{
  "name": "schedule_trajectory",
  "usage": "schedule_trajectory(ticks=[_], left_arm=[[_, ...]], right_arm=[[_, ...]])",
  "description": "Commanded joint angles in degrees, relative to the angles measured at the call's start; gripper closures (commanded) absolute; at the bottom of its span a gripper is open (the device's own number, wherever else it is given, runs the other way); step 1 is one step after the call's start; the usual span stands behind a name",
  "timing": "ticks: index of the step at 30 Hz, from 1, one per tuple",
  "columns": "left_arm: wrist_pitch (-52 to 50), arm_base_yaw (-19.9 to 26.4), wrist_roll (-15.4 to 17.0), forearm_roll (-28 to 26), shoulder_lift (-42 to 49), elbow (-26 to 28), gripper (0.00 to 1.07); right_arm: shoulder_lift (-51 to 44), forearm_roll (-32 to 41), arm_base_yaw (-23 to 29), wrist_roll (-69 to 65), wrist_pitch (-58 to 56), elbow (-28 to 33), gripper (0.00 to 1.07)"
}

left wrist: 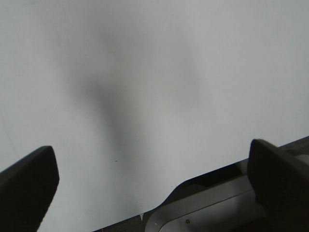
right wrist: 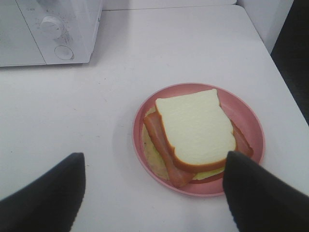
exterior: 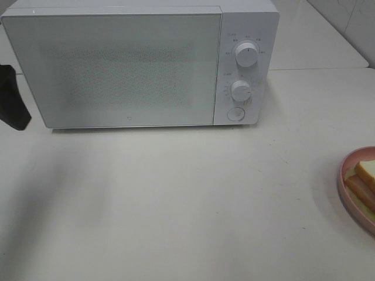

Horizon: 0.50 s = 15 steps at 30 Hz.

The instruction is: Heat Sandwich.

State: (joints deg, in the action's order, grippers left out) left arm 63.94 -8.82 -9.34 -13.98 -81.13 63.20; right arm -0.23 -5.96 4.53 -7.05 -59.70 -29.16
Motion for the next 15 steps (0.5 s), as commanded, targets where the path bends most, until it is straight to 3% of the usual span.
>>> schedule_trajectory(ticks=[1, 6, 10, 14, 15], left_arm=[[2.12, 2.46, 1.32, 1.49, 3.67, 0.23, 0.07], [4.35, 5.61, 5.16, 4.87, 9.40, 0.23, 0.07], [5.04, 5.79, 5.84, 6.25, 12.95, -0.86, 0.07], [4.01, 5.79, 6.07, 7.28, 18.51, -5.96, 0.07], [2.64, 5.79, 6.19, 8.02, 21.37, -9.34, 0.07]], right_arm=[[-1.55, -0.06, -0.52, 0.74, 0.00, 0.29, 0.31], [-1.55, -0.06, -0.52, 0.74, 0.00, 0.29, 0.31], [-1.55, -0.06, -0.52, 0.74, 0.00, 0.29, 0.31], [-1.55, -0.06, -0.52, 0.74, 0.00, 0.29, 0.31], [-1.55, -0.06, -0.52, 0.74, 0.00, 0.29, 0.31]])
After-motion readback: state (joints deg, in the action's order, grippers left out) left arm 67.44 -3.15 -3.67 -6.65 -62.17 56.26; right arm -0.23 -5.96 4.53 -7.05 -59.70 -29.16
